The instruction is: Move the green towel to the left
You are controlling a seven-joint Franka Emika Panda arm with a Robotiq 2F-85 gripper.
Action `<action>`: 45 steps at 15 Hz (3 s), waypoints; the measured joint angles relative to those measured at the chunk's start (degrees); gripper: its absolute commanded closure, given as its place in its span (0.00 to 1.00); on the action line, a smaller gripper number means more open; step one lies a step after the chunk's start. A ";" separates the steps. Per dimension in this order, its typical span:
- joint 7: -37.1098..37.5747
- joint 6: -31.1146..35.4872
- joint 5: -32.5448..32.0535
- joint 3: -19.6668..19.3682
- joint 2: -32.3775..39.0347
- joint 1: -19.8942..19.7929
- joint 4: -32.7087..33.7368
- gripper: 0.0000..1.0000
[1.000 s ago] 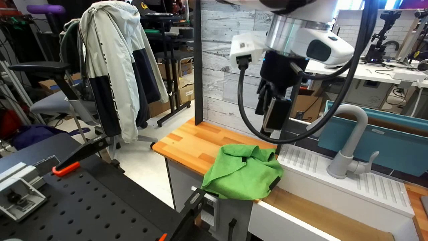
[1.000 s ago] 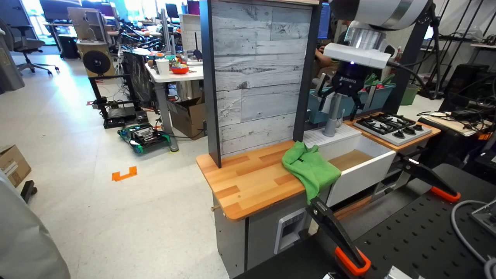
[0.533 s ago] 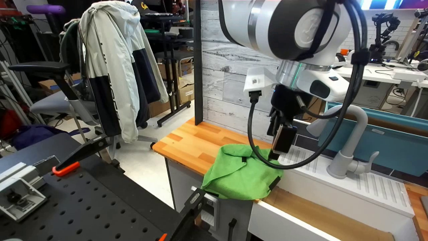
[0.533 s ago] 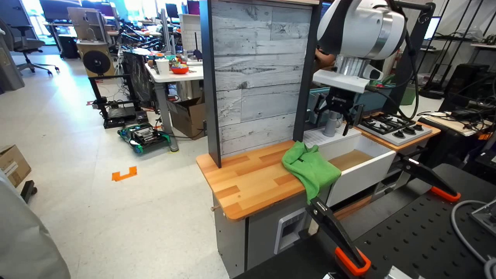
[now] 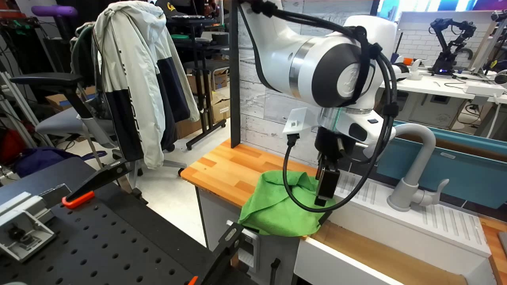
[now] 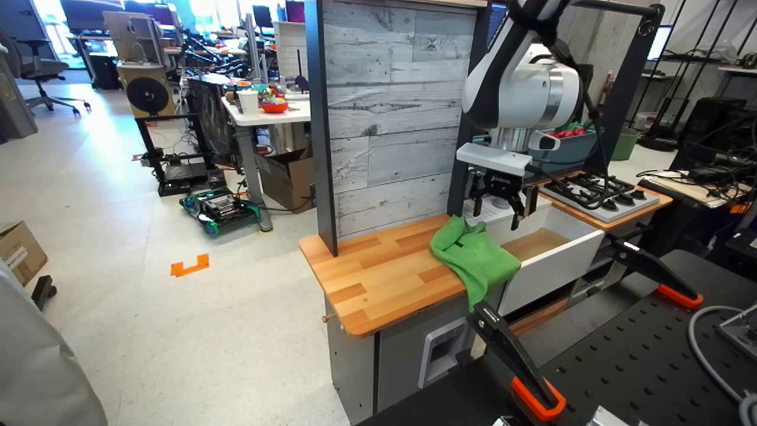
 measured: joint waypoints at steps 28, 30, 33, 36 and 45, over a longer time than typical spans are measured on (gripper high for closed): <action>6.61 -8.57 -7.03 0.39 16.26 8.64 22.14 0.00; 6.74 -9.30 -8.00 0.44 16.97 9.68 23.22 0.00; 6.83 -9.98 -9.14 0.53 17.67 11.39 24.52 0.00; 7.22 -11.14 -10.40 0.63 18.39 13.01 26.03 0.00; 7.35 -12.07 -12.82 1.71 19.34 17.43 28.22 0.00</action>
